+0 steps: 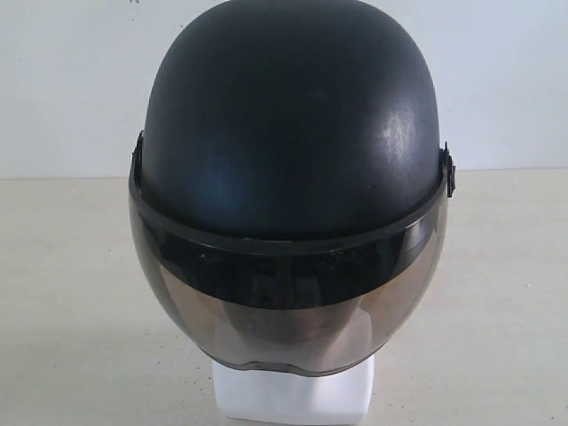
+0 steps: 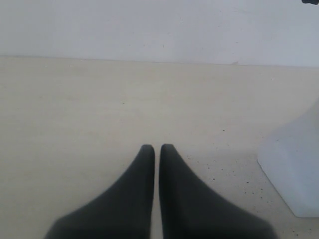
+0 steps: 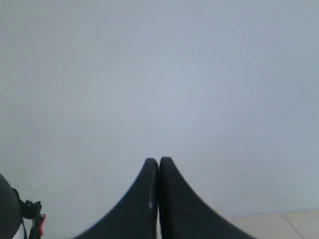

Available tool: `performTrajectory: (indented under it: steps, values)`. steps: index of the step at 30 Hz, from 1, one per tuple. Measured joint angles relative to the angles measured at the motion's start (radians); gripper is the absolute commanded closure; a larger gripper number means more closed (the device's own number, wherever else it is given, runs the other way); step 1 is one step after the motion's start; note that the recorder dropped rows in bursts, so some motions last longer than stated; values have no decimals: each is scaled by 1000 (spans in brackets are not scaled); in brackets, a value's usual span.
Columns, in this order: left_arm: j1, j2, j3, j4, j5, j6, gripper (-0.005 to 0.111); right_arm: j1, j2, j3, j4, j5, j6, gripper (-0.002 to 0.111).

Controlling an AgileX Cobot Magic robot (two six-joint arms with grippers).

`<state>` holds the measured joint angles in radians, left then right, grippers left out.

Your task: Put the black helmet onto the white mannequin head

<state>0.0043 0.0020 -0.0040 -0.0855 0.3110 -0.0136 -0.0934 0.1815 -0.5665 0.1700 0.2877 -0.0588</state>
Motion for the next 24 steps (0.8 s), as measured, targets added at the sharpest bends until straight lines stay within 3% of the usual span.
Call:
performTrajectory:
  steps: [3,9,15,24]
  values:
    - [0,0,0,0,0,0,102,0,-125,180,33,-150,23,108]
    - [0,0,0,0,0,0,102,23,-175,479,126,-279,134,108]
    - [0,0,0,0,0,0,102,115,-175,560,95,-236,-5,108]
    - [0,0,0,0,0,0,102,133,-175,565,82,-18,-63,108]
